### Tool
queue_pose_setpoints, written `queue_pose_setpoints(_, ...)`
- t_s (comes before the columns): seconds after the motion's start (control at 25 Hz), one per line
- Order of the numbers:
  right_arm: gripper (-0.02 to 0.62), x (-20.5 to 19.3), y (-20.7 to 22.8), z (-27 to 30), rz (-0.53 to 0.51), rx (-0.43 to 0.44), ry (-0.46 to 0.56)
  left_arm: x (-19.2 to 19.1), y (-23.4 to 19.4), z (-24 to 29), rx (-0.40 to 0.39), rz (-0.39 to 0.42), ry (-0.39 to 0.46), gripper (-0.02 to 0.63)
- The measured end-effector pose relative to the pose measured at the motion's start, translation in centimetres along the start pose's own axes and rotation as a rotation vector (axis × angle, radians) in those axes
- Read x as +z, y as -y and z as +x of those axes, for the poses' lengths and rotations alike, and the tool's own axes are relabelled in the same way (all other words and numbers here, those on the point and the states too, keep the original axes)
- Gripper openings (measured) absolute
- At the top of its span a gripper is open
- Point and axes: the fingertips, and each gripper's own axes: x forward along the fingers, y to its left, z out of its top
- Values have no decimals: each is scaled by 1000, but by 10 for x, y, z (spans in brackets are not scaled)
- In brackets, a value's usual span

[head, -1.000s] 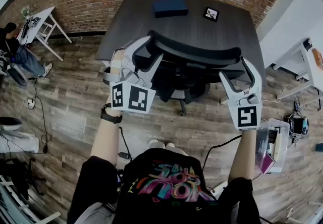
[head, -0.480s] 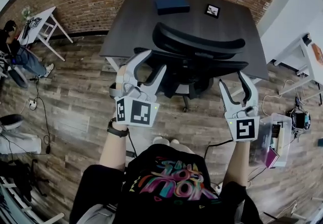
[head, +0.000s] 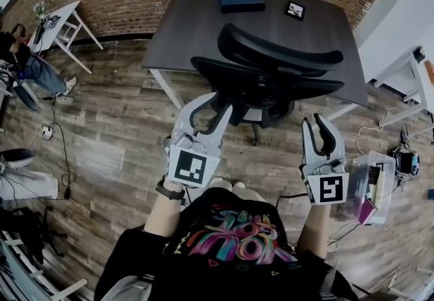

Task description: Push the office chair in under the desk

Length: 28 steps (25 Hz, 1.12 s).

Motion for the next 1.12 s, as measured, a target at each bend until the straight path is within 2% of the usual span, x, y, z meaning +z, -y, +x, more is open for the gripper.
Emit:
queue_pose_setpoints(0.2, 46, -10, -8, -11, 139, 2, 7, -12, 10, -9, -37, -209, 12, 110)
queue_pose_setpoints(0.28, 30, -16, -10, -14, 185, 2, 7, -16, 11, -12, -39, -258, 13, 102)
queue_pose_setpoints(0.4, 0, -23, -13, -16, 231, -9, 7, -21, 13, -16, -33, -274, 5, 30)
queue_pose_setpoints(0.52, -2, -26, -18, -14, 241, -14, -4, -26, 15, -20, -45, -297, -2, 2)
queue_pose_setpoints(1.12, -2, -39, -25, -23, 312, -6, -22, -40, 23, -22, -80, -290, -42, 0)
